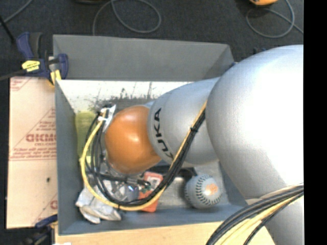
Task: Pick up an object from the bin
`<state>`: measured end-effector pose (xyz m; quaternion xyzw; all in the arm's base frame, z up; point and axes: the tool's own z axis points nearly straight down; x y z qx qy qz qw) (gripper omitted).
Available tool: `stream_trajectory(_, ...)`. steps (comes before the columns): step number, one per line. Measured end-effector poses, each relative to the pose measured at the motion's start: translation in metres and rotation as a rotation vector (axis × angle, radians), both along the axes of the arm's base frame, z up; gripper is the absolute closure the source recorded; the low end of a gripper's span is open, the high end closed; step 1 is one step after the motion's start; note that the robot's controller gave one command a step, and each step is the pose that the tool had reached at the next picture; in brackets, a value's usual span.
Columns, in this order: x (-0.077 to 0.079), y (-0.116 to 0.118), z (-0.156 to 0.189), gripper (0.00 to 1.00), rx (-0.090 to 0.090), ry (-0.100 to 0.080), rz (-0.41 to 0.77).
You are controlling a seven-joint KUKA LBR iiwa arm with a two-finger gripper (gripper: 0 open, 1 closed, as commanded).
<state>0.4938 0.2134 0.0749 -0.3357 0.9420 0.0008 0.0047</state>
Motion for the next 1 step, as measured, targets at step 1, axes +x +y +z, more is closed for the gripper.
stream_trajectory(1, -0.0039, 0.0050, -0.0081, 1.00, 0.005, -0.018, 0.103)
